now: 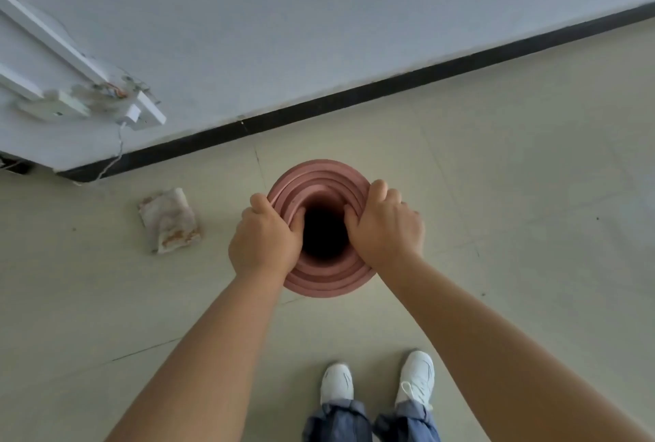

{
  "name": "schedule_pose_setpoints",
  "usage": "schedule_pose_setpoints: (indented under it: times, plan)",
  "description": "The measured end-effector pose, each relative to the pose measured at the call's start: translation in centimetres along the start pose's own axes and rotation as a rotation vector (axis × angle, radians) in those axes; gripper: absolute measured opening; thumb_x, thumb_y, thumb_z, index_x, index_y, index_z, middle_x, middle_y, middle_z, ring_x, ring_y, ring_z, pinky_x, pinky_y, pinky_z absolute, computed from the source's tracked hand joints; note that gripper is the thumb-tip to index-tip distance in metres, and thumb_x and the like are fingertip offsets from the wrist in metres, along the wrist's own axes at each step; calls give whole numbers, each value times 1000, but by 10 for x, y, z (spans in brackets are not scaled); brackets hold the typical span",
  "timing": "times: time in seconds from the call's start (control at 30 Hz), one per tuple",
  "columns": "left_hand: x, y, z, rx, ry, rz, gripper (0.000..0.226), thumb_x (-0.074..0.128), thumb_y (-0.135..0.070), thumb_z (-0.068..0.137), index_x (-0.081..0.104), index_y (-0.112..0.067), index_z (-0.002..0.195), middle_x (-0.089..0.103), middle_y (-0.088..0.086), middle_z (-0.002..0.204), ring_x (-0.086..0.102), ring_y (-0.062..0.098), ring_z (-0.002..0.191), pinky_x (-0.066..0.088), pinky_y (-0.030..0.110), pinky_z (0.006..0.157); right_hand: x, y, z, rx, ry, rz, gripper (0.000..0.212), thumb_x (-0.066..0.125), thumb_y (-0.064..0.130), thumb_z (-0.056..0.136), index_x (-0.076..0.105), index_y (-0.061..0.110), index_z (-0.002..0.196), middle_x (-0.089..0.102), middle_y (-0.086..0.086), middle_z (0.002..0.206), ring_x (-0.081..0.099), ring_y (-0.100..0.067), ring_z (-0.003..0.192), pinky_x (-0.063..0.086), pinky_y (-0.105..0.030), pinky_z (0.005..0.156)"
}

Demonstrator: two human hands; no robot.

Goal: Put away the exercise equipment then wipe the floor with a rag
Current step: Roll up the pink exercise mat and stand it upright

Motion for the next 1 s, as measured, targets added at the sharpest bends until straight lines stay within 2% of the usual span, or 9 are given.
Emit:
schedule_pose_setpoints:
  times: [0.2, 0.33, 0.37, 0.43, 0.5, 0.57, 0.67, 0.83, 1.0]
  plan:
    - [12, -15, -19, 75, 69, 50, 52, 42, -43, 95, 37, 1, 123, 49, 19, 122, 52, 37, 109, 45, 41, 77, 4, -20, -11, 7, 23, -71, 38, 35, 39, 97, 40, 6, 118, 53, -11, 114, 54, -30, 101, 33, -33, 80]
    - [3, -48, -42, 265, 92, 186, 43, 49, -32, 95, 43, 4, 118, 48, 20, 120, 50, 36, 107, 44, 39, 74, -6, -55, -36, 100, 79, -48, 27, 36, 27, 97, 43, 7, 114, 55, -8, 115, 53, -28, 107, 30, -36, 95]
    - [3, -62, -51, 344, 116, 204, 41, 57, -28, 91, 48, 6, 112, 52, 22, 113, 54, 37, 100, 47, 39, 69, -9, -68, -46, 134, 90, -40, 24, 37, 23, 96, 44, 8, 113, 56, -8, 114, 54, -28, 107, 29, -36, 96]
    - [5, -92, -66, 475, 143, 270, 41, 83, -17, 67, 58, 8, 88, 61, 23, 83, 62, 38, 69, 48, 33, 46, -19, -93, -62, 190, 92, -14, 20, 37, 17, 94, 45, 8, 110, 58, -7, 113, 54, -27, 105, 31, -34, 93]
    - [5, -124, -77, 544, 126, 270, 45, 91, -13, 51, 58, 6, 74, 60, 21, 67, 59, 35, 52, 44, 28, 36, -33, -121, -72, 239, 71, 33, 20, 36, 16, 94, 45, 8, 110, 57, -6, 112, 54, -27, 103, 33, -33, 90]
    - [8, -159, -94, 579, 166, 313, 38, 81, -16, 70, 57, 8, 88, 61, 24, 83, 61, 37, 70, 48, 33, 48, -52, -152, -78, 281, 35, 84, 21, 36, 16, 94, 45, 8, 111, 56, -7, 112, 53, -28, 103, 34, -32, 88]
    - [12, -220, -121, 618, 153, 371, 36, 43, -27, 99, 42, 3, 120, 48, 18, 123, 49, 30, 109, 46, 33, 79, -83, -210, -86, 331, -11, 137, 21, 37, 19, 96, 46, 7, 111, 56, -8, 113, 54, -27, 103, 36, -31, 85]
    - [32, -349, -191, 742, 184, 470, 37, 36, -29, 101, 36, -1, 125, 42, 13, 131, 45, 25, 117, 44, 28, 88, -137, -341, -112, 428, -25, 241, 31, 38, 30, 98, 44, 6, 116, 54, -9, 118, 53, -27, 108, 41, -32, 83]
    - [44, -518, -273, 923, 198, 519, 37, 37, -26, 101, 33, -1, 128, 41, 14, 131, 44, 23, 117, 43, 26, 91, -208, -494, -148, 558, -65, 296, 33, 37, 33, 98, 44, 6, 116, 55, -9, 119, 53, -27, 108, 42, -31, 83]
Point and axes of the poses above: each hand's wrist, its own z-axis towards the middle knuckle, its own x-axis out of the palm, y = z × x, the point moved 9 cm from there along z, towards the middle knuckle
